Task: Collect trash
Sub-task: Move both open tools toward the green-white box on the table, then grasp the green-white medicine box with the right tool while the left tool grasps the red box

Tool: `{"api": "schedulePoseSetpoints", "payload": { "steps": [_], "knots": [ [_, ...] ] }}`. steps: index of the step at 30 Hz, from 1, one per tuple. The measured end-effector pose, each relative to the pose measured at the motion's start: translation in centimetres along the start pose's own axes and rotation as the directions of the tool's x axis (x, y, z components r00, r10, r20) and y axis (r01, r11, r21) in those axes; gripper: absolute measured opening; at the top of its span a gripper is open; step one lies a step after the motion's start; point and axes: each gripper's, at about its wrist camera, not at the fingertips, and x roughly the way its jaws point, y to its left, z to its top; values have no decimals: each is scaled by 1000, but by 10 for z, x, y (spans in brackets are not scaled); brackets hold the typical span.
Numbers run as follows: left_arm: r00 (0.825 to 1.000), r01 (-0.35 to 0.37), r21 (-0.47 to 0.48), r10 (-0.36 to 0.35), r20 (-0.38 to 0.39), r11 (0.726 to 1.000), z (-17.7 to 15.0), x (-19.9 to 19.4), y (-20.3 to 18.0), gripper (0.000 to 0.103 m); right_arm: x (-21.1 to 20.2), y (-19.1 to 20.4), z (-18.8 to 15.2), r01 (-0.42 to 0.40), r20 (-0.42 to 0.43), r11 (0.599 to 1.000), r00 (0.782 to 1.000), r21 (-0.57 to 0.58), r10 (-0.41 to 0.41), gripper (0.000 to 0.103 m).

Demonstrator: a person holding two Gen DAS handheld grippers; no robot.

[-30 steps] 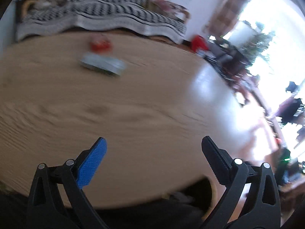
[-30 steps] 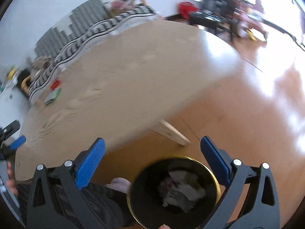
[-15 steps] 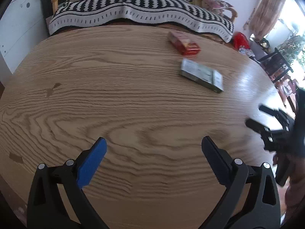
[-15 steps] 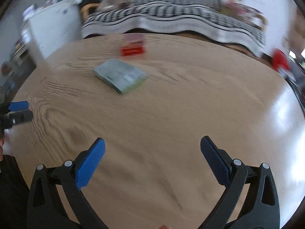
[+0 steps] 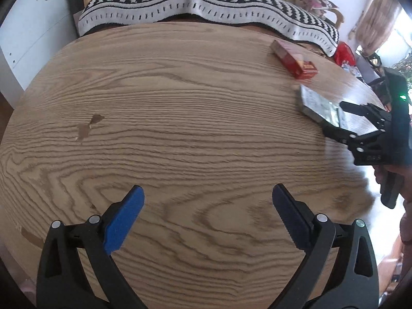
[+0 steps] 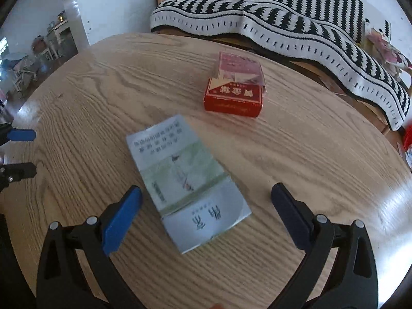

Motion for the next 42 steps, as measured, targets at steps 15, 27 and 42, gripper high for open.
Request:
{"api": "schedulePoseSetpoints", "payload": {
  "steps": [15,27,42],
  "knots": [
    [1000,6,7,-6,-10,1000,11,11,-10,97,-41,-41,-50,127,17,981,991,145,-131,58],
    [996,88,12,-88,-24,996,66,41,-76,97,-111,-110,-124,203,55,887,967,414,-247,58],
    [998,-55,55,58,-37,997,187,129,-166,95,-110,-122,-145,127,127,835,965,535,-228,58]
  ]
}}
